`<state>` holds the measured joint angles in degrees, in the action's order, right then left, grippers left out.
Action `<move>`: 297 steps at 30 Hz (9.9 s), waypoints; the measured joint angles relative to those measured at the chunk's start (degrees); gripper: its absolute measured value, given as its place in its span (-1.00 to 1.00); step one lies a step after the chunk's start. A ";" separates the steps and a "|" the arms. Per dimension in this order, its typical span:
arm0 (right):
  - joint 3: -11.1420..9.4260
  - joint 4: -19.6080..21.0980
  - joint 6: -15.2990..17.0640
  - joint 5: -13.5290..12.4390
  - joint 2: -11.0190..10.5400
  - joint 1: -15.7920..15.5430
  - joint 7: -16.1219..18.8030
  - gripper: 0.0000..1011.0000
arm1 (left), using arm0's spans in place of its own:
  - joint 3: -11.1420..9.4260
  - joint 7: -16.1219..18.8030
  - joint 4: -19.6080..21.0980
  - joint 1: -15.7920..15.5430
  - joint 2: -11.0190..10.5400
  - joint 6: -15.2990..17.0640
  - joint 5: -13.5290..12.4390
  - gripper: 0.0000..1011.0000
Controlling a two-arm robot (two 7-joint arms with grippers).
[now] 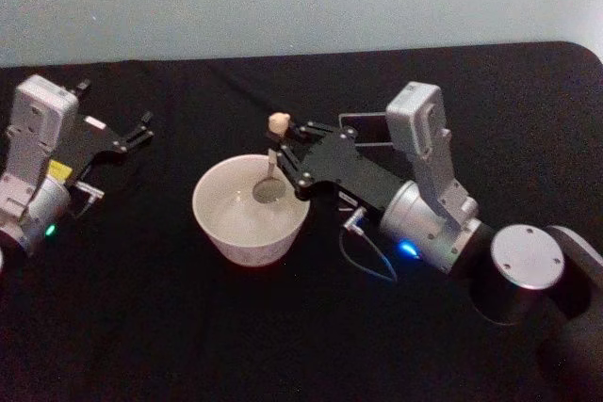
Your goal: Pick up the stirring spoon with one hand, stir inside the cup, then place it back in its original position.
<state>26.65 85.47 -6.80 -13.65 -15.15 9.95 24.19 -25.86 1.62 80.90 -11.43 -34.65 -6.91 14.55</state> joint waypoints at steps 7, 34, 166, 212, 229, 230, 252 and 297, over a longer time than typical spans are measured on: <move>-0.30 2.49 0.57 -1.13 -1.75 -1.93 1.09 -0.62 | 0.00 0.00 0.00 0.00 0.00 0.00 0.00 0.98; 3.03 1.00 1.83 -0.20 1.92 -0.02 -0.72 -0.62 | 0.00 0.00 0.00 0.00 0.00 0.00 0.00 0.98; 0.27 0.76 4.67 0.07 3.23 -0.03 -3.57 -0.62 | 0.00 0.00 0.00 0.00 0.00 0.00 0.00 0.98; -12.85 19.01 8.39 -12.64 -9.71 -3.89 -2.55 -0.62 | 0.00 0.00 0.00 0.00 0.00 0.00 0.00 0.98; -10.76 14.60 7.93 -11.10 -11.63 -4.04 -2.27 -0.62 | 0.00 0.00 0.00 0.00 0.00 0.00 0.00 0.98; -10.64 14.39 7.90 -10.97 -11.62 -4.00 -2.25 -0.62 | 0.00 0.00 0.00 0.00 0.00 0.00 0.00 0.98; -7.03 8.43 9.33 -6.94 -10.59 -2.75 -1.94 -0.62 | 0.00 0.00 0.00 0.00 0.00 0.00 0.00 0.98; -6.29 6.21 10.14 -4.67 -9.43 -2.16 -2.70 0.55 | 0.00 0.00 0.00 0.00 0.00 0.00 0.00 0.98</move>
<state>20.36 91.68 3.34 -18.32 -24.58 7.79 21.48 -25.86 1.62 80.90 -11.43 -34.65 -6.91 14.55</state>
